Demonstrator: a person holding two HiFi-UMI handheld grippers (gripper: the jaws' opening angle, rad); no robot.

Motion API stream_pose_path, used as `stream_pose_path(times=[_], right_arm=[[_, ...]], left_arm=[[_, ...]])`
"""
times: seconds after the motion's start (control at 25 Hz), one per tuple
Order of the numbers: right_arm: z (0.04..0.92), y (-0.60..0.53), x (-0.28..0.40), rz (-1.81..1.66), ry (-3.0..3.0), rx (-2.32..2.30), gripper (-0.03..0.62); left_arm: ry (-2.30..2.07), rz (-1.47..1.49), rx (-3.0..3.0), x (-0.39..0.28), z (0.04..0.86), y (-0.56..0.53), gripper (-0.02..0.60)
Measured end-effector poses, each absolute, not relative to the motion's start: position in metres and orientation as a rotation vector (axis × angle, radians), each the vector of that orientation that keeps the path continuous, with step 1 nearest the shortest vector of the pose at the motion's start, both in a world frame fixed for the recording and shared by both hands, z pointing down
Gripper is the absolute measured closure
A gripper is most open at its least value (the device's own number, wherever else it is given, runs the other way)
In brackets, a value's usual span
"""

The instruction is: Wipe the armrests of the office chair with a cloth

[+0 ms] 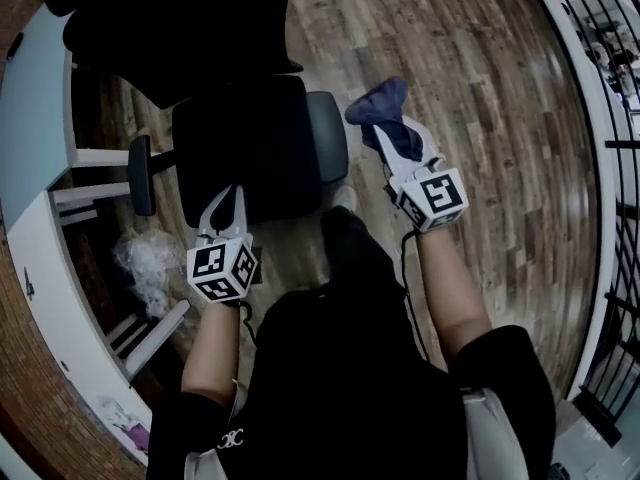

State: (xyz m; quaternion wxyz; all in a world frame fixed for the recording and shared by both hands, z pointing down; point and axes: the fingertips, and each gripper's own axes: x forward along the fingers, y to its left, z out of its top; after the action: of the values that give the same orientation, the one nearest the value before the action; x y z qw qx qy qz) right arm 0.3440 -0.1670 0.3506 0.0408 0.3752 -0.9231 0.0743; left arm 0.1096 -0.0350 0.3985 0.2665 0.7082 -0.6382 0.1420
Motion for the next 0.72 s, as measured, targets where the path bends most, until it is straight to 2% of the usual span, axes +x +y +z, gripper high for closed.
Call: stream_pose_path(times=[0.12, 0.4, 0.72], right_arm=[[0.285, -0.117, 0.335, 0.018, -2.892, 1.227, 0.548], [0.202, 0.032, 0.316, -0.1, -2.903, 1.362, 0.548], [0.171, 0.152, 0.318, -0.174, -2.826, 1.546, 0.54]], left_arm=[[-1.753, 0.271, 1.945, 0.098, 0.374, 0.0, 0.575], [-1.847, 0.229, 2.013, 0.052, 0.307, 0.125, 0.575], [-1.905, 0.225, 2.087, 0.022, 0.275, 0.227, 0.575]])
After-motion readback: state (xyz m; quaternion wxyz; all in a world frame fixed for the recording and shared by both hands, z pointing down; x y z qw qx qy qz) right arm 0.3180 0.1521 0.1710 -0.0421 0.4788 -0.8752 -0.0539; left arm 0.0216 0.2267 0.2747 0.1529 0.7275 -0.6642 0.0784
